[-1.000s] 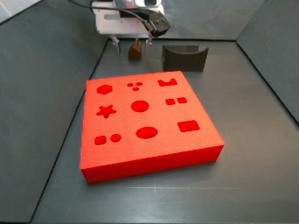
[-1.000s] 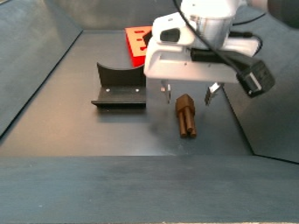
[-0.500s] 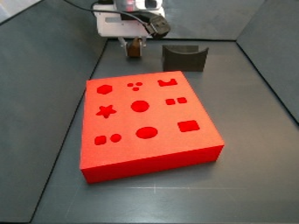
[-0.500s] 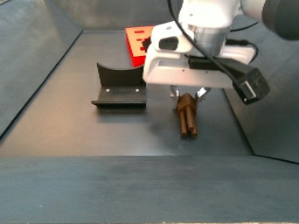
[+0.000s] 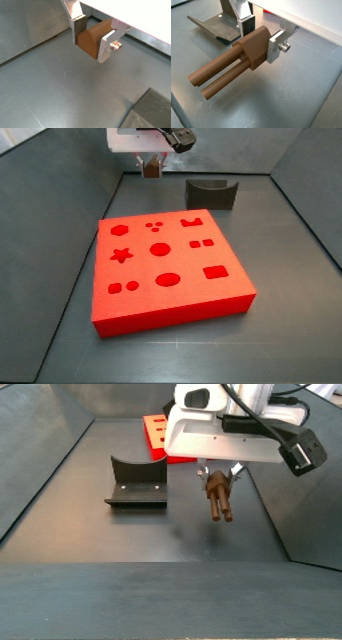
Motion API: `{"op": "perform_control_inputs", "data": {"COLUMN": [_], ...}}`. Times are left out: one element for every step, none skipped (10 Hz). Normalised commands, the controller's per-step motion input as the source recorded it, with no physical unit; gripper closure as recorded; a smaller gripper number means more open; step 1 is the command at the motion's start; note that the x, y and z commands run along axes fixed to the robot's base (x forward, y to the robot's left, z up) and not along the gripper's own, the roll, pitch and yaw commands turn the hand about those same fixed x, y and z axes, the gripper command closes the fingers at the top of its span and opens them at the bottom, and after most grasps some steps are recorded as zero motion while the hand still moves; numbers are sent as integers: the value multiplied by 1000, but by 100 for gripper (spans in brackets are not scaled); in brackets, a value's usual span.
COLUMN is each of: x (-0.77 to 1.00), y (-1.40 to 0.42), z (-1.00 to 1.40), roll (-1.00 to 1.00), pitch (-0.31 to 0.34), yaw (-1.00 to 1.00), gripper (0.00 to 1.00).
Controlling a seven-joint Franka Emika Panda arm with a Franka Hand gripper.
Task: Pick up the 3 prong object. Move up. Rotate the 3 prong object. Place the 3 prong object on the fixture. Regrasp the 3 prong object. Move to above the board. Insert the 3 prong object.
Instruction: Place the 3 prong object on the fixture.
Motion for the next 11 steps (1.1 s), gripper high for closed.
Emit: {"op": "perform_control_inputs", "data": {"x": [7, -6, -8, -11, -13, -17, -21, -21, -18, -10, 1], "y": [1, -2, -2, -4, -5, -6, -8, -8, -6, -4, 0], "z": [1000, 1000, 1000, 1000, 1000, 1000, 1000, 914, 752, 590, 370], "roll": [1, -4, -6, -7, -8, -9, -11, -13, -15, -16, -20], "pitch": [-9, 14, 22, 26, 29, 32, 35, 40, 46, 52, 63], "yaw": [-2, -4, -6, -9, -11, -13, -16, -17, -19, -21, -22], "gripper": [100, 100, 100, 100, 100, 100, 100, 100, 100, 100, 100]}}
